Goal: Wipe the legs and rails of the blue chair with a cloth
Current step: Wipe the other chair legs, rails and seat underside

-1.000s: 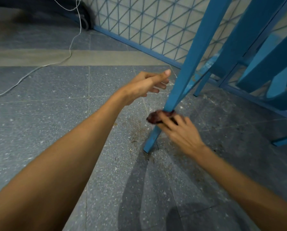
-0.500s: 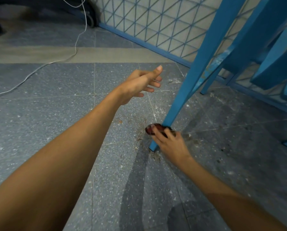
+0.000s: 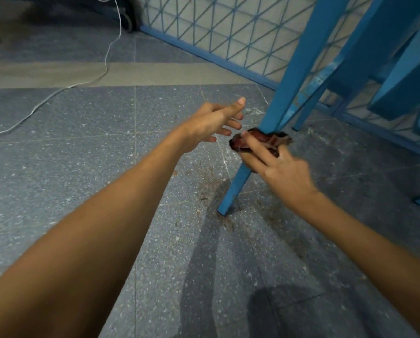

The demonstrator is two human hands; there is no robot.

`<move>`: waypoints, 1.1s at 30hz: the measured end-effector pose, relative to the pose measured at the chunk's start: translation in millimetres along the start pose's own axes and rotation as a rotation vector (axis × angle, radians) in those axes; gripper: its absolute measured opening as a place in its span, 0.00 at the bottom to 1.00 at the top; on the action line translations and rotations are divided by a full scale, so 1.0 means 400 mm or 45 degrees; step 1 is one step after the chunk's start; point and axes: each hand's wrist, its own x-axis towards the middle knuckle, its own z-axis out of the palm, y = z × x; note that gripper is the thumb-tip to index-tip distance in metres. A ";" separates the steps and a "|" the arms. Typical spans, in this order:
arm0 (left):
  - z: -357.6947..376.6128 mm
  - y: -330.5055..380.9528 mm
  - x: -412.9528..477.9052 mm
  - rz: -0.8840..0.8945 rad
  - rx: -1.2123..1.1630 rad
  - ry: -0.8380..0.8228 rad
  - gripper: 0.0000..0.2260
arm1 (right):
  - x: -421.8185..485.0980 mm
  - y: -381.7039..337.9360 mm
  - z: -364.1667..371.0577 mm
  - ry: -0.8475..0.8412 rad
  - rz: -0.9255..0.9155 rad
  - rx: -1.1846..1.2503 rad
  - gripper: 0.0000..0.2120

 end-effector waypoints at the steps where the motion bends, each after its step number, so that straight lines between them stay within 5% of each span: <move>1: 0.006 -0.002 0.002 -0.002 0.001 0.002 0.24 | -0.005 -0.015 0.029 -0.043 -0.017 0.054 0.30; 8: 0.024 -0.014 0.008 -0.022 -0.044 0.018 0.24 | -0.067 -0.134 0.181 -0.397 -0.310 0.198 0.32; 14: 0.011 -0.016 0.004 -0.023 -0.044 0.027 0.23 | -0.033 0.038 0.071 -0.197 -0.353 0.164 0.43; 19: 0.003 -0.012 0.004 0.002 -0.057 0.070 0.24 | 0.038 0.072 -0.041 0.012 -0.077 0.061 0.36; 24: 0.028 -0.023 0.011 -0.020 0.002 0.060 0.24 | -0.010 -0.014 0.088 -0.071 -0.120 0.186 0.35; 28: 0.055 -0.051 -0.001 -0.087 0.094 -0.020 0.23 | -0.075 -0.087 0.177 -0.333 -0.297 0.322 0.35; 31: 0.081 -0.051 -0.006 -0.073 0.101 -0.108 0.20 | -0.131 -0.101 0.169 -0.254 -0.077 0.518 0.27; 33: 0.094 -0.038 -0.006 -0.020 0.056 -0.108 0.17 | -0.179 -0.113 0.112 0.043 0.369 0.715 0.27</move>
